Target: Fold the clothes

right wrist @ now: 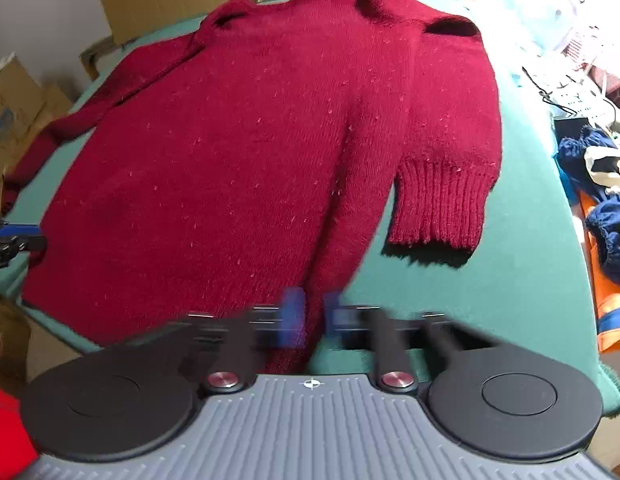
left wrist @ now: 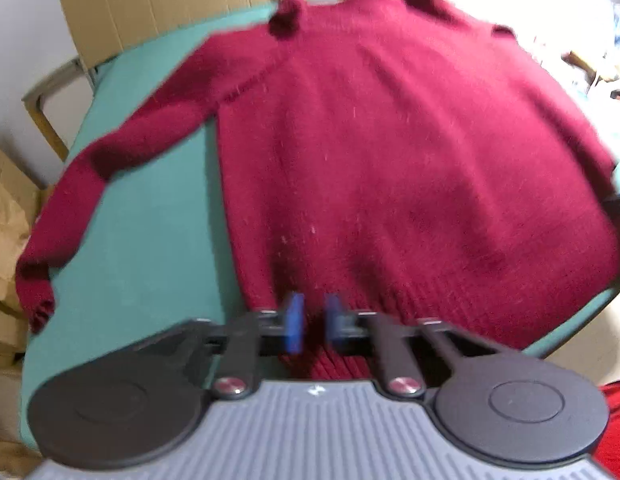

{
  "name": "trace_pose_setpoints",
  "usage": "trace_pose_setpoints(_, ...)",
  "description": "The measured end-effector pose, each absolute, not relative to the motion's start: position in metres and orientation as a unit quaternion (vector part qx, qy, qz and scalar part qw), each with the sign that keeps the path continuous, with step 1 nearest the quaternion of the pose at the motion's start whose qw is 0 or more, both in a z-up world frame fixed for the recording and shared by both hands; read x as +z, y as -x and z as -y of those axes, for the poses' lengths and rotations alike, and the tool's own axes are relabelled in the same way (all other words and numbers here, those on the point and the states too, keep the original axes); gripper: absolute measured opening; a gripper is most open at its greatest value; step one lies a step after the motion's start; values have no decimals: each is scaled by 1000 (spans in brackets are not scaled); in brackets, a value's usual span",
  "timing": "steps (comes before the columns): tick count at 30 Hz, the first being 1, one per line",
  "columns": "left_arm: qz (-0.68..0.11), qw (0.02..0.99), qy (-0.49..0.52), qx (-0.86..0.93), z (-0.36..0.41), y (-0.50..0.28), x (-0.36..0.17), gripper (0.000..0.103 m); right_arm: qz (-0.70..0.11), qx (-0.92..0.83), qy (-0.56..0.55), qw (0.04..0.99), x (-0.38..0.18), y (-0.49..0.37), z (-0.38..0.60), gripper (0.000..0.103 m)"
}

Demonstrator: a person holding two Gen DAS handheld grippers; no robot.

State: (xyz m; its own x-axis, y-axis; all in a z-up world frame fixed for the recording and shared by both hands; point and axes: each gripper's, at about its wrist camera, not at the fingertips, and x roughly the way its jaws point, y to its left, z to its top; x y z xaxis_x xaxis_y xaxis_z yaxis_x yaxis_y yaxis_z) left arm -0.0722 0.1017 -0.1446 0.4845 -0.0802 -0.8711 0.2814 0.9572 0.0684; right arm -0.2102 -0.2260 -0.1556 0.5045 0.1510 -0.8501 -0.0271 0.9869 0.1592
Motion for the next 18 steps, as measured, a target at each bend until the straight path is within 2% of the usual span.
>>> trace_pose_setpoints(5,-516,838,-125,-125,-110,73,-143,0,-519,27,-30,854,-147,216,235,8)
trace_pose_setpoints(7,-497,849,-125,-127,-117,64,-126,2,-512,16,-30,858,-138,217,238,28)
trace_pose_setpoints(12,-394,895,-126,-168,-106,30,-73,9,-402,-10,-110,909,-85,199,249,30)
trace_pose_setpoints(14,-355,904,-145,-188,-81,3,-68,9,-377,-10,-135,916,-74,182,245,30)
trace_pose_setpoints(17,-338,902,-173,-205,-40,-45,-90,11,-376,-20,-133,917,-70,153,230,30)
trace_pose_setpoints(18,-337,902,-175,-207,-29,-63,-100,21,-374,-18,-134,918,-69,146,226,30)
